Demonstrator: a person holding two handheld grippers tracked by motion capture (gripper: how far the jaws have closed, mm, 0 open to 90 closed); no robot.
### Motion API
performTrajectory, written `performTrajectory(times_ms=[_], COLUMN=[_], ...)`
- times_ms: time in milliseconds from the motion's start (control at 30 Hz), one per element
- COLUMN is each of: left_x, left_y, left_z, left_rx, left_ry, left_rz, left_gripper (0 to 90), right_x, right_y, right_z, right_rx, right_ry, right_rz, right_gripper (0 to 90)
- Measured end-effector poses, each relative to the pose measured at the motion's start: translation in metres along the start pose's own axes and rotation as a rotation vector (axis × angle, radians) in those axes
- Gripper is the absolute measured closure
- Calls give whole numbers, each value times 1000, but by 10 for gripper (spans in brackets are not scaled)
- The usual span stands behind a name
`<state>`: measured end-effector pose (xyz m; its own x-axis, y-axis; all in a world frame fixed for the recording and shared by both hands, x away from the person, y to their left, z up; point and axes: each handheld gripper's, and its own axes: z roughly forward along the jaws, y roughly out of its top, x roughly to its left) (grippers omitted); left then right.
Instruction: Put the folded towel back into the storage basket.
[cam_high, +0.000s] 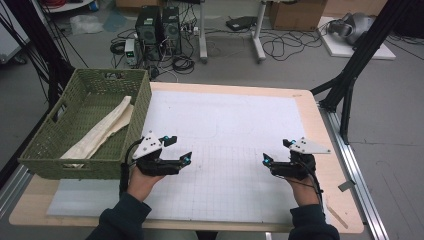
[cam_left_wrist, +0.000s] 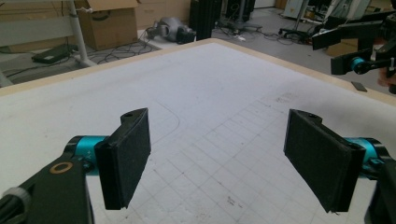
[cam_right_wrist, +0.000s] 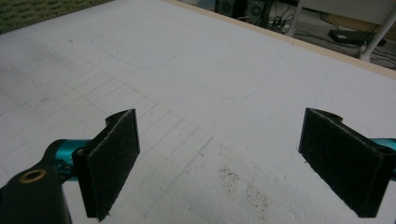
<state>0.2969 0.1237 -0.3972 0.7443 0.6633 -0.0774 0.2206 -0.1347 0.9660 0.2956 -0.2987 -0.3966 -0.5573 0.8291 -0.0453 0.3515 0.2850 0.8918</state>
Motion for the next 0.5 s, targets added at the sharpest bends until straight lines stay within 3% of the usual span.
performTrajectory(times_ms=[500], left_x=[2], left_y=[-1], left_z=[0], left_rx=[5], left_ry=[12], left_rz=[-4], left_gripper=[233], right_x=[1], right_y=[0], right_z=[1], right_rx=[4], right_ry=[-1], right_rz=[-8], right_gripper=[117])
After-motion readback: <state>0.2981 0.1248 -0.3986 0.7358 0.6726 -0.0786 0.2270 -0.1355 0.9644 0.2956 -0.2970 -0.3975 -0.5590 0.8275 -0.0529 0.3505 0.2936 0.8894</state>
